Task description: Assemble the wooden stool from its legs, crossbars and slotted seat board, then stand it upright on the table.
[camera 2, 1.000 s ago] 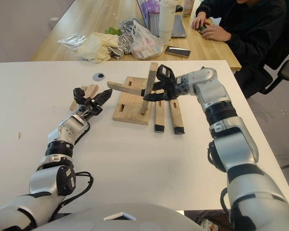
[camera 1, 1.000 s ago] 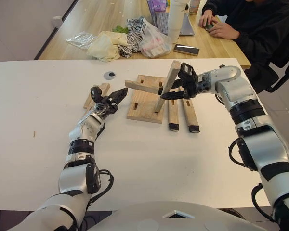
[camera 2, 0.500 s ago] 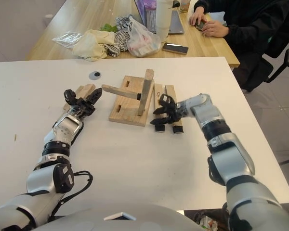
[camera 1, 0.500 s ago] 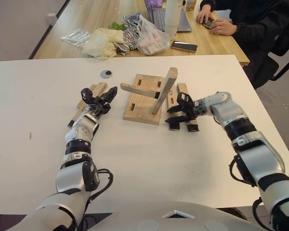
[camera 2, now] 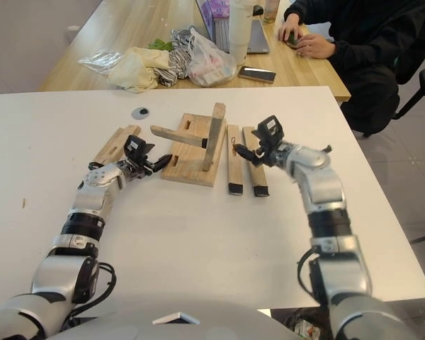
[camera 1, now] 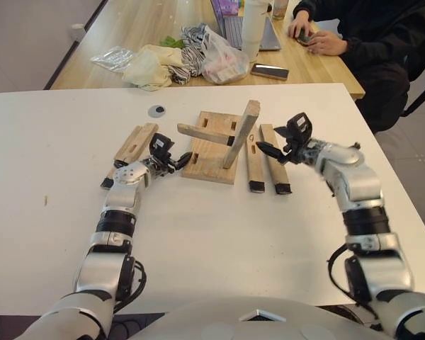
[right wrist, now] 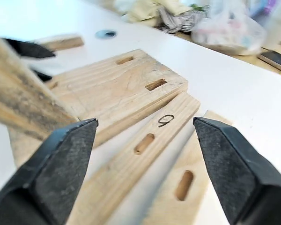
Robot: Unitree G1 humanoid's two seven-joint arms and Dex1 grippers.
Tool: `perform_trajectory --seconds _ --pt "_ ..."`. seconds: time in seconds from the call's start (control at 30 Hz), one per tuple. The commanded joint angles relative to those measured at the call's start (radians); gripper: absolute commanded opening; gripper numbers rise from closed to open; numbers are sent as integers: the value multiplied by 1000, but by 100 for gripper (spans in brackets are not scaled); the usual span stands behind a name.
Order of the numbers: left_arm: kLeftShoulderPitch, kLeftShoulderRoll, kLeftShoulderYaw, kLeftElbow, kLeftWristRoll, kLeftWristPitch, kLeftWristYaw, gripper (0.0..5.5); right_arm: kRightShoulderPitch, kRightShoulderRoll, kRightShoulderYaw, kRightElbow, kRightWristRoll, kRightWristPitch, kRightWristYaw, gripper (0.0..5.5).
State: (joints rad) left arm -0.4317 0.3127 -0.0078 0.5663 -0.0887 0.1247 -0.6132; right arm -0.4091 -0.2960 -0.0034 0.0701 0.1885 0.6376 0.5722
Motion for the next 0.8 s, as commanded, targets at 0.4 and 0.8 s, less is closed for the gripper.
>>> perform_trajectory --seconds 0.4,0.8 --pt "208 1 -27 -409 -162 374 -71 360 235 221 42 -295 1 346 -405 373" --pt "0 178 183 -298 -308 410 -159 360 282 159 131 -223 -104 259 -446 243"
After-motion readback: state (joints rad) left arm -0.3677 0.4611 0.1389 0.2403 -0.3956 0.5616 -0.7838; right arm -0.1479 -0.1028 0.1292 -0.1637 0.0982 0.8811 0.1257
